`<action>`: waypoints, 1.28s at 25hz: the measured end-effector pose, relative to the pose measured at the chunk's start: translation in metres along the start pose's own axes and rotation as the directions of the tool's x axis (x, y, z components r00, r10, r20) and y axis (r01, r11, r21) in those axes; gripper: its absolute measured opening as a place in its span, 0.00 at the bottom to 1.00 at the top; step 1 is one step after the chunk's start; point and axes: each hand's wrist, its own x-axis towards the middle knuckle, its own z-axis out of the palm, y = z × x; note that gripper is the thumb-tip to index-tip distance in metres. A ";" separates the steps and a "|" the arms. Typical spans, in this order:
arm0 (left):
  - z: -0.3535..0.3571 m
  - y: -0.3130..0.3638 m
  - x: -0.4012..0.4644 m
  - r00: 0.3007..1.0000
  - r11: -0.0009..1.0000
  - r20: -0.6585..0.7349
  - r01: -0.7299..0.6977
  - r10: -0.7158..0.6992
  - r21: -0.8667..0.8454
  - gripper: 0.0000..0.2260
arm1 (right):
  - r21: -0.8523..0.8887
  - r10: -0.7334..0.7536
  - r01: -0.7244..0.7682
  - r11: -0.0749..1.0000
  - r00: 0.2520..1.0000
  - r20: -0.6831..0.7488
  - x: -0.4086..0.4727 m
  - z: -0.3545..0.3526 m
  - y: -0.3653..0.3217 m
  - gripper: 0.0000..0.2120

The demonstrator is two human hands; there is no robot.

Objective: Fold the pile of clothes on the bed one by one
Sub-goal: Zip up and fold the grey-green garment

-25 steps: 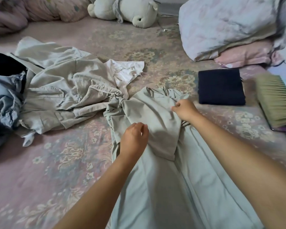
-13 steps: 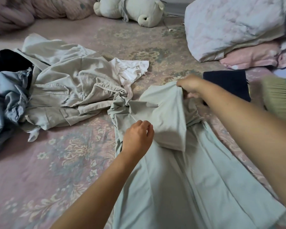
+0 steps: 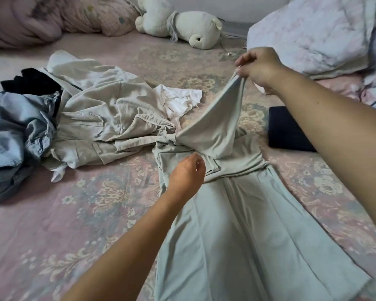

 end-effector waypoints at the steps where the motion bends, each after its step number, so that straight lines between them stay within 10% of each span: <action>1: -0.001 0.000 0.001 1.000 1.000 -0.005 -0.006 0.006 0.008 0.07 | -0.007 -0.015 0.015 1.000 1.000 -0.022 0.003 -0.003 -0.002 0.08; 11: -0.004 -0.010 -0.006 1.000 0.995 0.007 0.009 -0.009 0.102 0.09 | 0.142 0.185 -0.204 0.969 0.973 0.137 -0.121 0.003 0.042 0.06; 16: 0.013 -0.010 -0.032 0.994 0.985 0.068 0.073 -0.085 0.156 0.10 | 0.273 0.584 -0.624 0.732 0.781 0.220 -0.249 0.056 0.118 0.13; 21: 0.018 -0.010 -0.035 0.964 0.964 -0.044 0.263 -0.262 0.031 0.11 | 0.044 0.392 -0.390 0.920 0.916 -0.089 -0.207 0.067 0.153 0.02; 27: 0.007 -0.021 0.002 0.745 0.564 0.100 0.578 -0.659 -0.589 0.15 | -0.324 0.490 -0.430 0.843 0.861 0.133 -0.133 0.064 0.133 0.18; 32: 0.005 -0.014 0.005 0.670 0.394 0.202 0.624 -0.714 -0.675 0.14 | -0.507 0.545 -0.385 0.771 0.811 0.213 -0.141 0.083 0.125 0.15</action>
